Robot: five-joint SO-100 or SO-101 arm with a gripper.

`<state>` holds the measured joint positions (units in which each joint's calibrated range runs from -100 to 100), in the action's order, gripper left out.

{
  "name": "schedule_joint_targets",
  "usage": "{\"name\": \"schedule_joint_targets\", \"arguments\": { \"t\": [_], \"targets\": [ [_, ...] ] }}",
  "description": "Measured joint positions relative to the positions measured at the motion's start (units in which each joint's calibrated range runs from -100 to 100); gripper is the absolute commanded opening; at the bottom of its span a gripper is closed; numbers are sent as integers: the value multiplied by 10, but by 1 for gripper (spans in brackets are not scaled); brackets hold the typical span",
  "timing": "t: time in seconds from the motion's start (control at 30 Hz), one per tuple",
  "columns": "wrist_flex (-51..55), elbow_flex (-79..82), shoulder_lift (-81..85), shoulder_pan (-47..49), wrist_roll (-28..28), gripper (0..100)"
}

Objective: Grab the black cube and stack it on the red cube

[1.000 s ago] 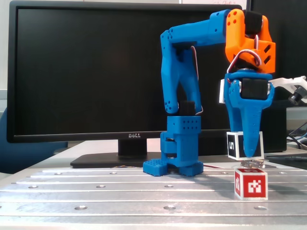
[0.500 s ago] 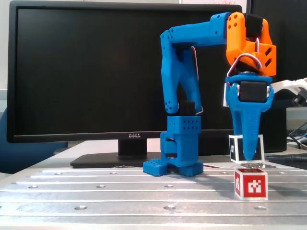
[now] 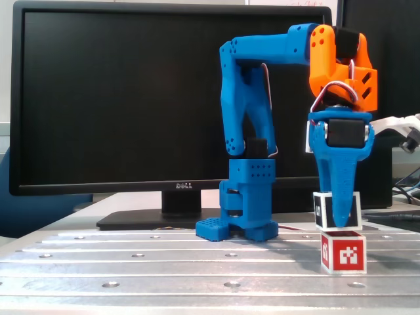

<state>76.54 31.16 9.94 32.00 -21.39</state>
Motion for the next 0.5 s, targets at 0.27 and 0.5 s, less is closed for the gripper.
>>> {"name": "schedule_joint_targets", "arguments": {
  "t": [0.27, 0.5],
  "targets": [
    [-1, 1, 0, 17, -4, 17],
    [3, 1, 0, 15, -14, 17]
  ]
}}
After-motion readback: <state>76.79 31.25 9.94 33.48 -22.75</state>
